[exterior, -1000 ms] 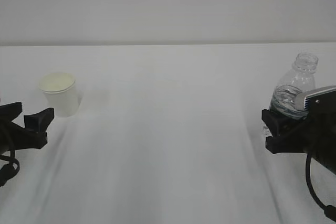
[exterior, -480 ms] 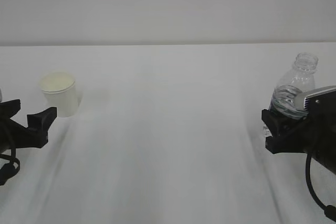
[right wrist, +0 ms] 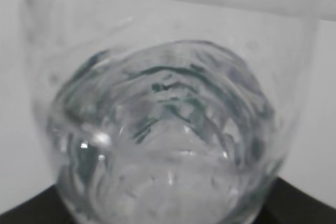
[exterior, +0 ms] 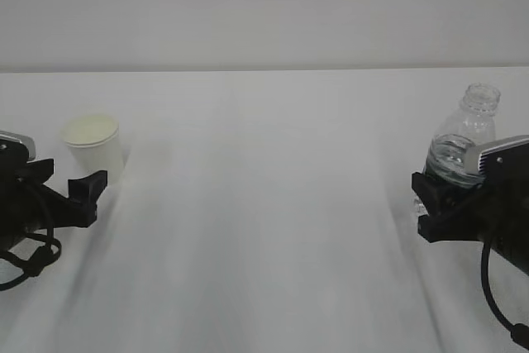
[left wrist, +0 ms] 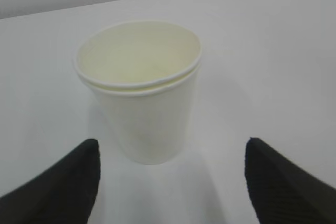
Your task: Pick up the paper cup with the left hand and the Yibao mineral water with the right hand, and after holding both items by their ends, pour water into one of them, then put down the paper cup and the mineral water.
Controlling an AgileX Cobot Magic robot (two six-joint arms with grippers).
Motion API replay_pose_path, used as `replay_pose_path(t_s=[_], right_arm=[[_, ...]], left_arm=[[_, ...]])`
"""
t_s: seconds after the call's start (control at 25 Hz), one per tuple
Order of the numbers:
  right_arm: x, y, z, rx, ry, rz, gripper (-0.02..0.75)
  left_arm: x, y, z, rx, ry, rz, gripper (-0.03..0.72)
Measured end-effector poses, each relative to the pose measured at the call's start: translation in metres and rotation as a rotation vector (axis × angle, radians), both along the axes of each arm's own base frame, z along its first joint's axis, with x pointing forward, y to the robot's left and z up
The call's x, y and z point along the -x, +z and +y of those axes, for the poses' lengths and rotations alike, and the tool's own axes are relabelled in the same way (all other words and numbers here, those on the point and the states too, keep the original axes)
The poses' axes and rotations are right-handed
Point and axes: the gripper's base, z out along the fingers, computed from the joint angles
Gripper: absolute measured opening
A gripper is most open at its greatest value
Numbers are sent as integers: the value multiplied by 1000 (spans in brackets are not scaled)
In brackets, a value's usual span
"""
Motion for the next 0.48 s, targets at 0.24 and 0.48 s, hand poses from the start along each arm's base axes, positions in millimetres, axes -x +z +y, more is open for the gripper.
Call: replay_pose_path(t_s=[0.24, 0.48], right_arm=[[0, 0, 0, 0, 0, 0, 416], [0, 0, 0, 0, 0, 0, 416]], left_arm=[[-10, -10, -2, 7, 3, 15, 625], [-19, -21, -3, 49, 26, 36, 624]])
